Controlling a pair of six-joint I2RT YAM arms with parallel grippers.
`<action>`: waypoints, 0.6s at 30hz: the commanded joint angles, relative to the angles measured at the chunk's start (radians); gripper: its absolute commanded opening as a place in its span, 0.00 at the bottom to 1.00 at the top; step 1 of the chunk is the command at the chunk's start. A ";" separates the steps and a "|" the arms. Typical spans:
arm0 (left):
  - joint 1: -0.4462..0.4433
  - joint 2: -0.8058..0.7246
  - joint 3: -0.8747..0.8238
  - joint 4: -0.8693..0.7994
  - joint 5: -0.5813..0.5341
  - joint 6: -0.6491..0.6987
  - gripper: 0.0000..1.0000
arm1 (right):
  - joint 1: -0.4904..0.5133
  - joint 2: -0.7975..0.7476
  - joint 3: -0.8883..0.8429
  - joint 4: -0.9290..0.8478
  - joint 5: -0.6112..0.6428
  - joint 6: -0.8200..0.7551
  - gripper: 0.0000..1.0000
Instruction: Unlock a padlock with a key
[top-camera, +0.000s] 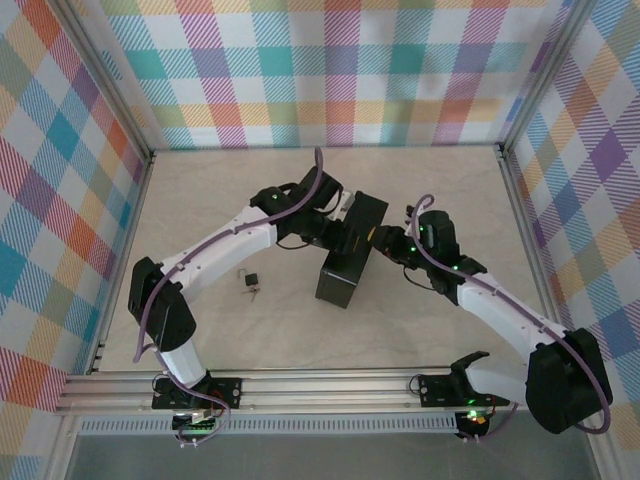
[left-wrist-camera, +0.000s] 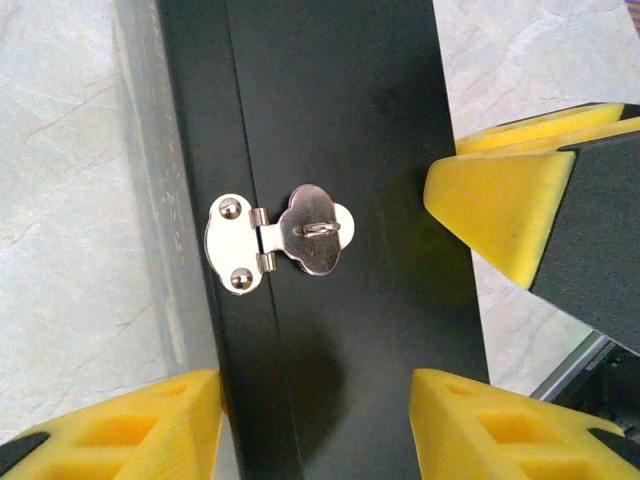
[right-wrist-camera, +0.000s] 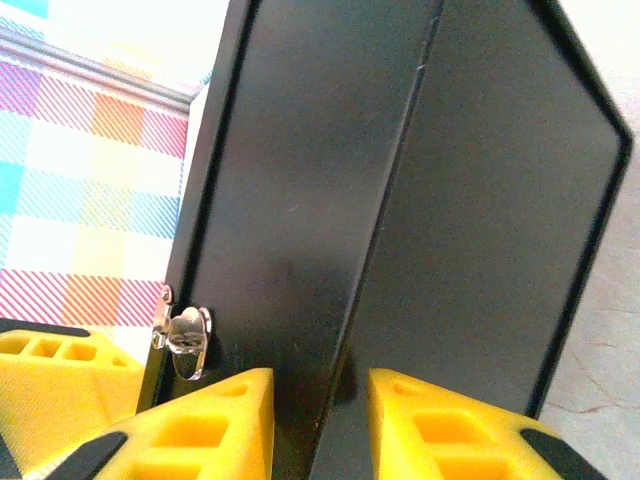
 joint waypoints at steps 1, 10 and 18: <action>-0.043 0.042 0.042 0.068 0.040 -0.060 0.51 | -0.009 0.026 -0.078 -0.198 -0.005 -0.027 0.30; -0.048 0.072 0.056 0.092 0.076 -0.094 0.51 | -0.017 0.038 -0.047 -0.257 -0.044 -0.086 0.32; -0.073 0.108 0.112 0.073 0.068 -0.100 0.51 | -0.033 0.016 -0.138 -0.221 -0.044 -0.067 0.32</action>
